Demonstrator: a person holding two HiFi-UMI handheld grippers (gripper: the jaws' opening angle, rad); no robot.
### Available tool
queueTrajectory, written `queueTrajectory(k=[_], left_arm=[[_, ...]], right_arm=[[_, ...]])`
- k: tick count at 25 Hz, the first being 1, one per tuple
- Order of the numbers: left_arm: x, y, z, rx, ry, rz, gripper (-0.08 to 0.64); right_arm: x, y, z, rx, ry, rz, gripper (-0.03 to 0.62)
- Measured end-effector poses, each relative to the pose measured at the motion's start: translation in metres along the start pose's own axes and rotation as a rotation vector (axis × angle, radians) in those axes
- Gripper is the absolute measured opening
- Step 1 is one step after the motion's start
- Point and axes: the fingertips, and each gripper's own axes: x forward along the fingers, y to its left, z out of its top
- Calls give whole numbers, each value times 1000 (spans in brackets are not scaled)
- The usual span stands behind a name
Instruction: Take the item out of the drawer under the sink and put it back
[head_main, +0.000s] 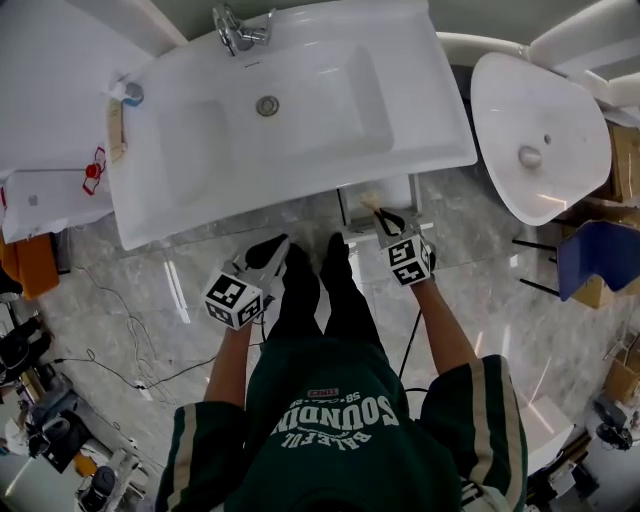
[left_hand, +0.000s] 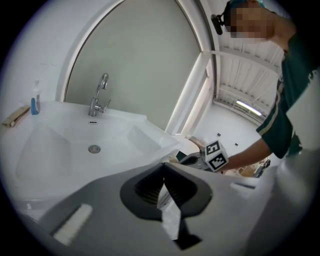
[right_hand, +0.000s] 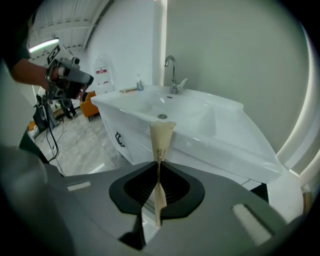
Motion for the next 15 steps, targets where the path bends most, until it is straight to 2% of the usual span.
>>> queueTrajectory(k=[5,11,15], left_arm=[[4,2,-16,-35,12,12,49],[14,4,-32,-71,16,36,49],[14,9,-47,-88,39,51,49]], right_arm=[[39,-3,-22,-142,108,30,23],[86,-12,-49,-208,191,74,23],[116,-12,-79,-215,269,89,23]])
